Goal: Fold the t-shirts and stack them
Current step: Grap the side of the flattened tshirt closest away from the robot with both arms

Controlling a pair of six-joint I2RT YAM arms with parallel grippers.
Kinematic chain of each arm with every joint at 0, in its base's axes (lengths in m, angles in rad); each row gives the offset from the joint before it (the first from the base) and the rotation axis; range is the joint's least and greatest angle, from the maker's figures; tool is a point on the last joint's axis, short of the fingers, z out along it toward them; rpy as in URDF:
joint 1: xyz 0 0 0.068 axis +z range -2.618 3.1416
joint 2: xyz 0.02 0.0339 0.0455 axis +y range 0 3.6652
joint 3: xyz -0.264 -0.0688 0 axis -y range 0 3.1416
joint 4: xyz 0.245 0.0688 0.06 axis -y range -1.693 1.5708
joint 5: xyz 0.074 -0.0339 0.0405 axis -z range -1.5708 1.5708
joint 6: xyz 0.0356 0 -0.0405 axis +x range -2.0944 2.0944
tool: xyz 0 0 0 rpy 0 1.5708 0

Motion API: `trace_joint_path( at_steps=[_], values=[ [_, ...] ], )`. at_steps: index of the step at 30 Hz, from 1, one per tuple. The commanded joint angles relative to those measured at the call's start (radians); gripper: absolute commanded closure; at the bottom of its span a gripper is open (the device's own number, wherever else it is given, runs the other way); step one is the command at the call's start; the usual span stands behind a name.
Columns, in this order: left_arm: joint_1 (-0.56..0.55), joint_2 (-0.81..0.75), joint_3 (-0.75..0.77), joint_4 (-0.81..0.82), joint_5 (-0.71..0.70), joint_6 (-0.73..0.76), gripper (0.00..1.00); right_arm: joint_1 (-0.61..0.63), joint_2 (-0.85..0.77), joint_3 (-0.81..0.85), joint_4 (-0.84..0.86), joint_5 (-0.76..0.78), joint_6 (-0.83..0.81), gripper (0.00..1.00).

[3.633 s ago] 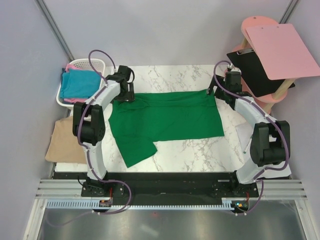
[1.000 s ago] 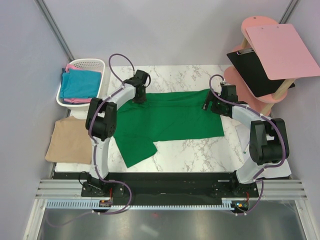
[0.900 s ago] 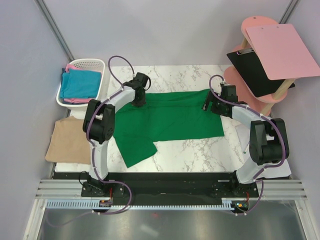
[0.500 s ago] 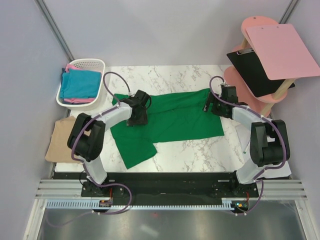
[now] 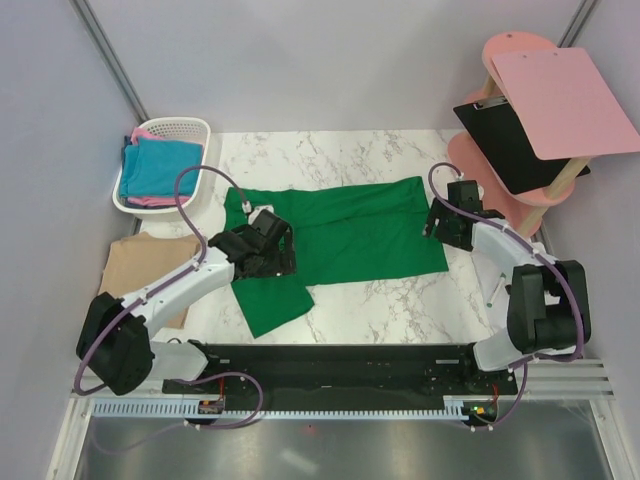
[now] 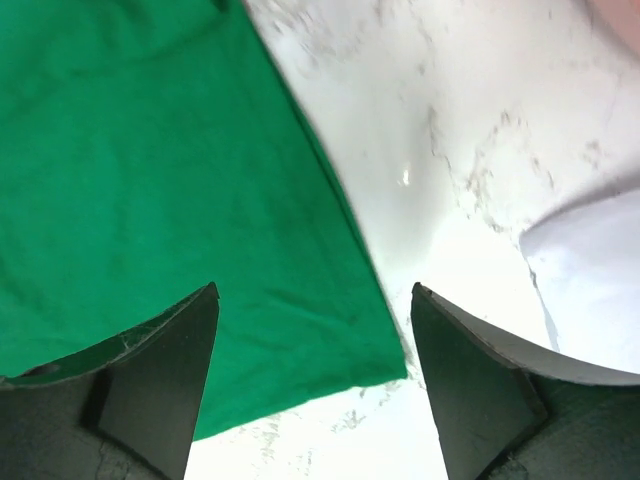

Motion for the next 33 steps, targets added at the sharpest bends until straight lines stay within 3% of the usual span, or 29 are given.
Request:
trace_joint_path(
  at_steps=[1,6,8,14,15,16,17,18,23,26,29,30,31,32,33],
  values=[
    [-0.069,-0.006,-0.069,-0.071,-0.007,-0.072,0.02,-0.005,0.063,-0.017,-0.066,0.02,0.019,0.17],
    [-0.187,0.075,-0.086,-0.12,-0.058,-0.147,0.02,-0.007,0.129,-0.027,-0.068,-0.035,0.012,0.23],
    [-0.221,0.112,-0.088,-0.143,-0.079,-0.172,0.02,-0.005,0.132,-0.034,-0.072,-0.037,0.006,0.32],
    [-0.29,0.178,-0.1,-0.163,-0.104,-0.213,0.01,-0.005,0.126,-0.077,-0.075,-0.077,-0.003,0.34],
    [-0.301,0.196,-0.106,-0.165,-0.108,-0.221,0.01,-0.005,0.129,-0.083,-0.072,-0.082,-0.004,0.52],
    [-0.308,0.201,-0.106,-0.165,-0.108,-0.224,0.01,-0.005,0.129,-0.088,-0.072,-0.085,-0.003,0.63],
    [-0.325,0.205,-0.109,-0.168,-0.111,-0.227,0.01,-0.005,0.129,-0.093,-0.069,-0.091,-0.003,0.66],
    [-0.336,0.208,-0.112,-0.169,-0.116,-0.245,0.0,-0.005,0.131,-0.1,-0.069,-0.1,-0.004,0.79],
    [-0.362,0.235,-0.157,-0.171,-0.131,-0.288,0.0,-0.007,0.12,-0.108,-0.062,-0.106,-0.008,0.96],
    [-0.374,0.267,-0.163,-0.183,-0.145,-0.326,0.09,-0.005,0.113,-0.1,-0.06,-0.114,-0.008,0.97],
    [-0.374,0.309,-0.134,-0.211,-0.136,-0.359,0.32,-0.004,0.1,-0.094,-0.06,-0.12,-0.009,0.98],
    [-0.376,0.32,-0.117,-0.221,-0.133,-0.362,0.47,-0.005,0.096,-0.093,-0.062,-0.118,-0.011,0.98],
    [-0.376,0.334,-0.109,-0.237,-0.133,-0.365,0.55,-0.004,0.086,-0.093,-0.062,-0.121,-0.011,0.98],
    [-0.377,0.356,-0.103,-0.244,-0.137,-0.37,0.74,-0.005,0.08,-0.093,-0.062,-0.124,-0.011,0.99],
    [-0.376,0.366,-0.089,-0.249,-0.139,-0.371,0.82,-0.004,0.077,-0.091,-0.062,-0.126,-0.011,0.99]
  ],
)
